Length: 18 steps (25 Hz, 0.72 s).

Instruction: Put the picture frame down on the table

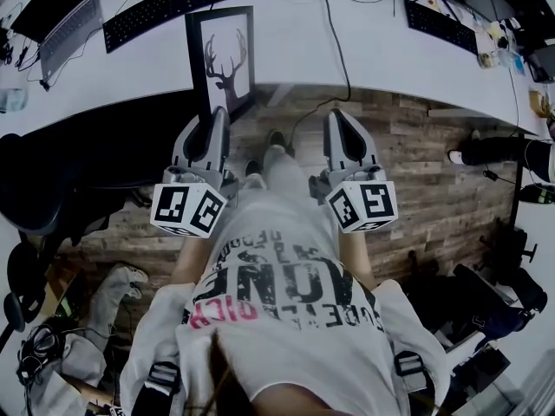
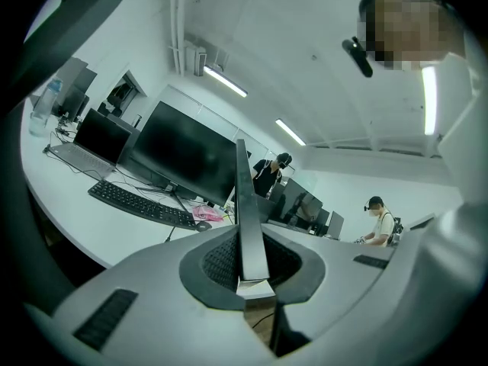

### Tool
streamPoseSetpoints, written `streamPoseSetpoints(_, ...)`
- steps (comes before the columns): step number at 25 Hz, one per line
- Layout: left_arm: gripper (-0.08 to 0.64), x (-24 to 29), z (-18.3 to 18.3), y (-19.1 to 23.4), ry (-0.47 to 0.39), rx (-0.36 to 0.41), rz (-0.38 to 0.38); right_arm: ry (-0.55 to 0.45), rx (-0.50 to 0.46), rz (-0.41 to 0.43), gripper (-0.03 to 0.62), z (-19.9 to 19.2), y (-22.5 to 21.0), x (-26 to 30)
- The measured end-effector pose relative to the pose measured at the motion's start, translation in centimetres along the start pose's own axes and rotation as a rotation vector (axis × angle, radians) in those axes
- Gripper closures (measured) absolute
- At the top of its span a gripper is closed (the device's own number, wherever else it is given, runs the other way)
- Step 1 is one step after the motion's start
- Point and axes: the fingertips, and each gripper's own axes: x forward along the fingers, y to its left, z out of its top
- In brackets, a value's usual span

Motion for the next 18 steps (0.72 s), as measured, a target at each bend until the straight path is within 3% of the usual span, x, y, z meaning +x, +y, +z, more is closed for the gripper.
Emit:
streamPoseSetpoints(11,0.532,4.0,0.7,2.6,-0.018,-0.043,0.057,0.022,-0.004,0.042,0.594,0.5,-2.2,5.5)
streamPoseSetpoints(18,0.532,8.4,1.5,4.0,-0.039,-0.067,0.134,0.054,-0.022,0.101,0.594,2.1,-5.6,11.0)
